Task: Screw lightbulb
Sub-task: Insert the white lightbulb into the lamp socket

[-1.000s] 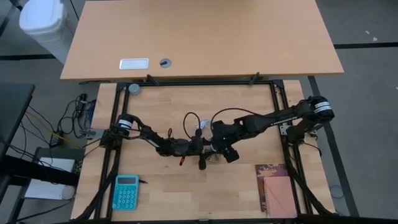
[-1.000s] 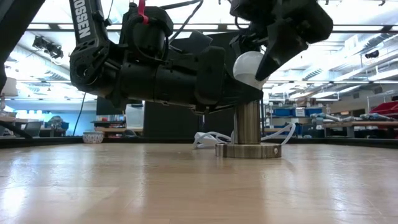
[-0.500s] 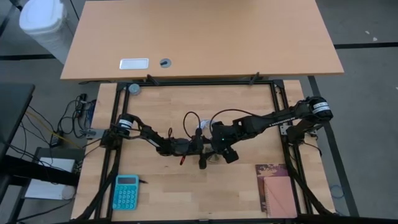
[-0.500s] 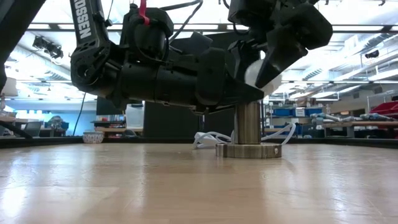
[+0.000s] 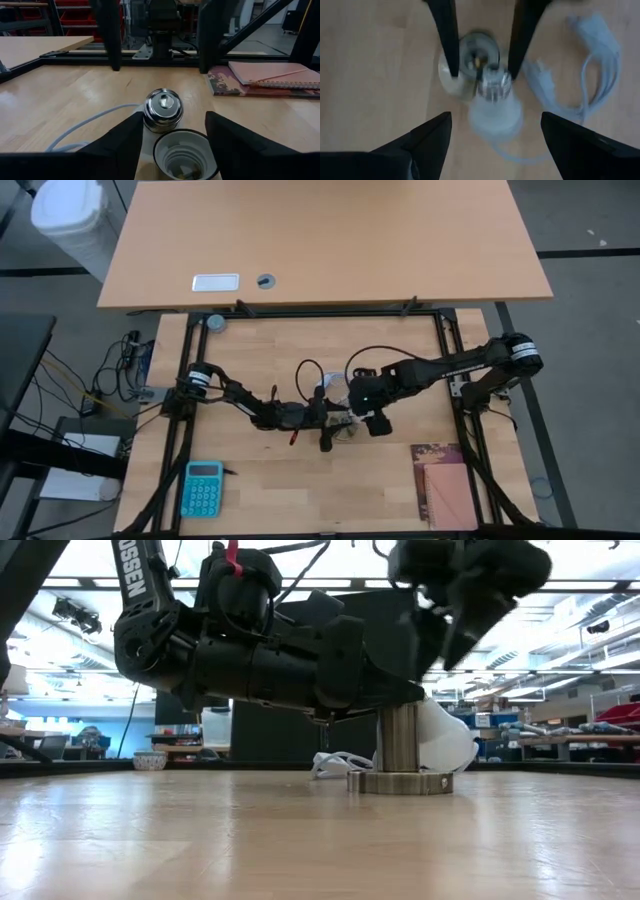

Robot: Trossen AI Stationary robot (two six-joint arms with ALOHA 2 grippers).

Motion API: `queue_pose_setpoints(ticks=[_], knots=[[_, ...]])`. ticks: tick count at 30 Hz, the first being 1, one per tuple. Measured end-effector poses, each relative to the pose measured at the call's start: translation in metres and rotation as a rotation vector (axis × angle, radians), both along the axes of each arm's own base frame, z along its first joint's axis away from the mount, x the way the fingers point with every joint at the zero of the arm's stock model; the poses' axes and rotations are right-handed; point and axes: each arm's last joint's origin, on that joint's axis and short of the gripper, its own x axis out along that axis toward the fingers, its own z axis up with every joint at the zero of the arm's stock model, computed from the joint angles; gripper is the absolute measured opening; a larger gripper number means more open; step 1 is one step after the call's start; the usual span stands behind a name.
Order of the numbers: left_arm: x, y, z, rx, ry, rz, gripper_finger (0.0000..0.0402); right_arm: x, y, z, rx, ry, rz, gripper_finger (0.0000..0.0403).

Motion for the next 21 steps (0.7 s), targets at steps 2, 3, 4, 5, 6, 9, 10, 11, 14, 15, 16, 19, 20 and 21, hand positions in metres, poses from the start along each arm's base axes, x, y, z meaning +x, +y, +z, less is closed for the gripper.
queue_pose_setpoints(ticks=[2, 3, 4, 5, 6, 9, 10, 11, 14, 15, 16, 19, 20, 21], knots=[[0.000, 0.000, 0.001, 0.000, -0.006, 0.009, 0.0219, -0.005, 0.003, 0.000, 0.014, -0.001, -0.023, 0.0306], [0.000, 0.001, 0.000, 0.001, -0.005, 0.016, 0.0219, -0.008, 0.005, 0.001, 0.018, -0.004, -0.029, 0.0306], [0.000, 0.002, 0.000, 0.001, -0.005, 0.019, 0.0219, -0.010, 0.007, 0.000, 0.020, -0.005, -0.029, 0.0306], [0.000, 0.002, 0.000, 0.000, -0.003, 0.020, 0.0219, -0.012, 0.009, -0.003, 0.016, -0.003, -0.029, 0.0306], [0.000, 0.003, 0.000, 0.000, -0.002, 0.020, 0.0219, -0.014, 0.010, -0.008, 0.006, 0.001, -0.030, 0.0306], [0.000, 0.003, 0.000, 0.000, -0.003, 0.019, 0.0219, -0.015, 0.013, -0.023, -0.016, -0.030, -0.032, 0.0306], [0.001, 0.002, 0.000, 0.000, -0.003, 0.019, 0.0219, -0.016, 0.013, -0.028, -0.015, -0.041, -0.032, 0.0306], [0.001, 0.003, 0.000, 0.000, -0.004, 0.019, 0.0219, -0.017, 0.013, -0.035, -0.015, -0.048, -0.032, 0.0306], [0.001, 0.003, 0.000, 0.000, -0.003, 0.019, 0.0219, -0.018, 0.009, -0.049, -0.031, -0.083, -0.049, 0.0306], [0.001, 0.003, 0.000, 0.000, -0.004, 0.019, 0.0219, -0.018, 0.009, -0.050, -0.038, -0.096, -0.055, 0.0306], [0.001, 0.003, 0.000, 0.000, -0.004, 0.019, 0.0219, -0.018, 0.008, -0.051, -0.043, -0.104, -0.059, 0.0306], [0.001, 0.003, 0.000, 0.000, -0.003, 0.019, 0.0219, -0.014, 0.009, -0.051, -0.038, -0.152, -0.047, 0.0306], [0.001, 0.003, 0.000, 0.000, -0.004, 0.019, 0.0219, -0.013, 0.010, -0.051, -0.037, -0.164, -0.041, 0.0306], [0.001, 0.003, 0.000, 0.000, -0.004, 0.019, 0.0219, -0.013, 0.010, -0.051, -0.038, -0.166, -0.035, 0.0306]])
